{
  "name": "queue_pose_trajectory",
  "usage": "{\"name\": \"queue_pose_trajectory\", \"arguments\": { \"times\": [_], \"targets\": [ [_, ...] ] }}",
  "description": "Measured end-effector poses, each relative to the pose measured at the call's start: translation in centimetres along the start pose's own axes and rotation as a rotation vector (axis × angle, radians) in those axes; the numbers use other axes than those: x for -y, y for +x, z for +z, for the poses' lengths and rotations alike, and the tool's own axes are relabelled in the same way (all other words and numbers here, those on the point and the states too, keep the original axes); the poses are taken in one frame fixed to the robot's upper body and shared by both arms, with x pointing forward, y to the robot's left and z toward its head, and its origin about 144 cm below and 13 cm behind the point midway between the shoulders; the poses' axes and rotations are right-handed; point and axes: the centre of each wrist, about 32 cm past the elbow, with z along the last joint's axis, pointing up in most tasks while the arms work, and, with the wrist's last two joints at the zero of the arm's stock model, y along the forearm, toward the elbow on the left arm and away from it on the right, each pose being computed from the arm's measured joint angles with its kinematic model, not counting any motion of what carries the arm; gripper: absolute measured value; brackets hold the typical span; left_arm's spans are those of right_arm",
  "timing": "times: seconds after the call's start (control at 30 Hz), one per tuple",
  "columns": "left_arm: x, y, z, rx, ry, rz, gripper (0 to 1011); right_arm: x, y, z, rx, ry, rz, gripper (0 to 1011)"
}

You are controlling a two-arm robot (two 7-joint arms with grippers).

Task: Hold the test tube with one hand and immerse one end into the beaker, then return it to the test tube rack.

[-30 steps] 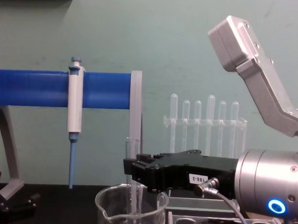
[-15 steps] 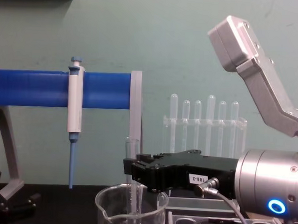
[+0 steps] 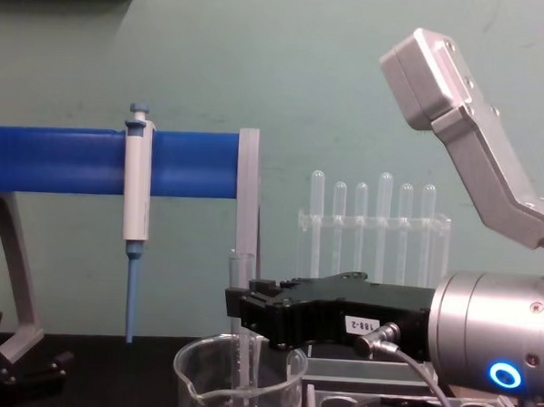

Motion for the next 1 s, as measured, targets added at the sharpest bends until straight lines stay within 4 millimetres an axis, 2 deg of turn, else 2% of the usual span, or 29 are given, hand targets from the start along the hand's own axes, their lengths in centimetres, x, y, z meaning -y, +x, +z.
{"name": "queue_pose_trajectory", "arguments": {
  "times": [1.0],
  "targets": [
    [0.00, 0.00, 0.00, 0.000, 0.000, 0.000, 1000, 0.00, 0.00, 0.00, 0.000, 0.000, 0.000, 222]
  ]
}}
